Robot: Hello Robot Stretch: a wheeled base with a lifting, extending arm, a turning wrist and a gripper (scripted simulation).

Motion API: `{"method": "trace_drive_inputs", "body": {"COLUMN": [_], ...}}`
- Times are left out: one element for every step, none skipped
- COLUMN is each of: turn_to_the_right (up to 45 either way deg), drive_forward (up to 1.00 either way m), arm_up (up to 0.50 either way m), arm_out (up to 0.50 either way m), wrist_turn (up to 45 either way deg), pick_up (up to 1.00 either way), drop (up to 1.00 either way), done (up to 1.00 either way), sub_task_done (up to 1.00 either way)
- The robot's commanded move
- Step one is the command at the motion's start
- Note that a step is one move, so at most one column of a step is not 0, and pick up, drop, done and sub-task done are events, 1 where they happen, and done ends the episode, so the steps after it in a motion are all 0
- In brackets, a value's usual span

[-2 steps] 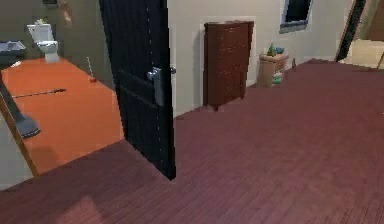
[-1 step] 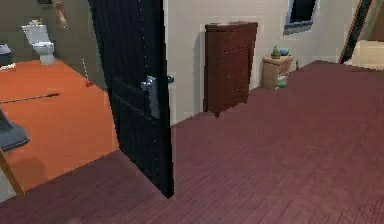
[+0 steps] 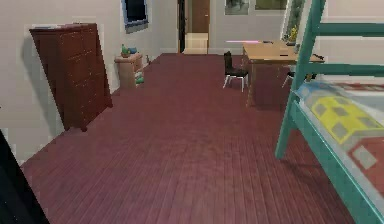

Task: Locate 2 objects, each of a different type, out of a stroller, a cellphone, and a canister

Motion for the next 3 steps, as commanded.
{"method": "trace_drive_inputs", "body": {"turn_to_the_right": [0.0, 0.0, 0.0], "drive_forward": [1.00, 1.00, 1.00], "arm_up": [0.00, 0.00, 0.00], "arm_out": [0.00, 0.00, 0.00], "wrist_turn": [0.0, 0.0, 0.0], "pick_up": [0.00, 0.00, 0.00], "drop": [0.00, 0.00, 0.00], "done": [0.00, 0.00, 0.00], "sub_task_done": [0.00, 0.00, 0.00]}}
